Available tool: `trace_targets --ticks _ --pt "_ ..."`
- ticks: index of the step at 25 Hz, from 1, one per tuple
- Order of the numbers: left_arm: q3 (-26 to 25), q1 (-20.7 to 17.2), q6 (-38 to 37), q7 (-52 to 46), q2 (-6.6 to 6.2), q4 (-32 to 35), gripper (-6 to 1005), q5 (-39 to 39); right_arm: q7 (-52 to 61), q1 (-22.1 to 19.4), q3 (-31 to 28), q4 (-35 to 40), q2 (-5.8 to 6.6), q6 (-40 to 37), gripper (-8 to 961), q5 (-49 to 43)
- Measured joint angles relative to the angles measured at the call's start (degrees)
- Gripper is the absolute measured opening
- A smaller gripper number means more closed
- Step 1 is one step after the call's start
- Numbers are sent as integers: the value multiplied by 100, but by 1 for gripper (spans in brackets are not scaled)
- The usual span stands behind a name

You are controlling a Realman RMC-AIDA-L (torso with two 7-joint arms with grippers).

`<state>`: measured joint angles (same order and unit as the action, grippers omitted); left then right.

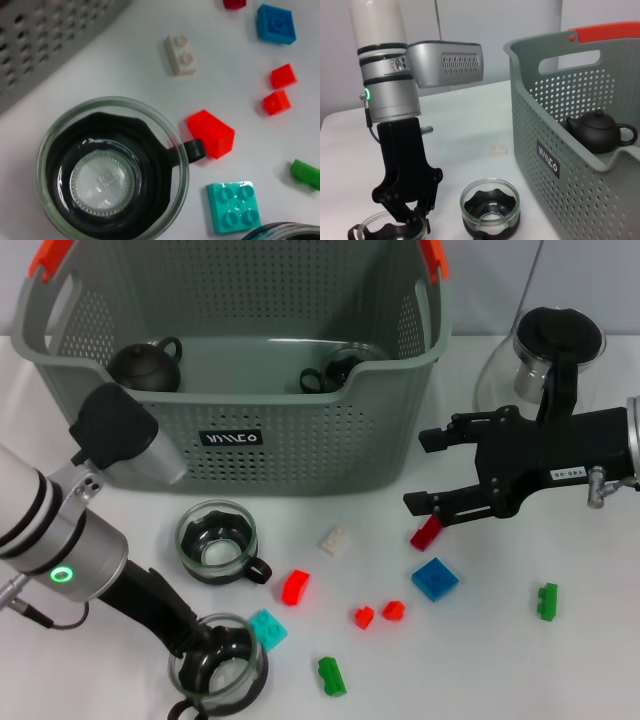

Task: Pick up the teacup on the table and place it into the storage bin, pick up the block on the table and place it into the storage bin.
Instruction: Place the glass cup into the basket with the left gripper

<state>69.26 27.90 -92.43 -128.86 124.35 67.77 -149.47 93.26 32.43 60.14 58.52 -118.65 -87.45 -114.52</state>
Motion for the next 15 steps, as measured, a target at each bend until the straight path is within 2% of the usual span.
trace_targets --ticks 4,8,10,12,15 --pt "-130 -7 -150 -3 -7 115 52 113 -10 0 -11 -8 0 0 868 0" --pt "-521 0 -524 25 -16 268 52 394 -11 0 -32 -12 10 4 868 0" --pt "-873 28 -863 85 -27 347 52 678 -11 0 -74 -28 60 -4 868 0" --pt "-1463 115 -1372 219 -65 378 52 1195 -10 0 -86 -37 84 -16 868 0" --pt "-2335 351 -1890 404 -179 208 52 2124 17 -12 -100 -68 161 -87 868 0"
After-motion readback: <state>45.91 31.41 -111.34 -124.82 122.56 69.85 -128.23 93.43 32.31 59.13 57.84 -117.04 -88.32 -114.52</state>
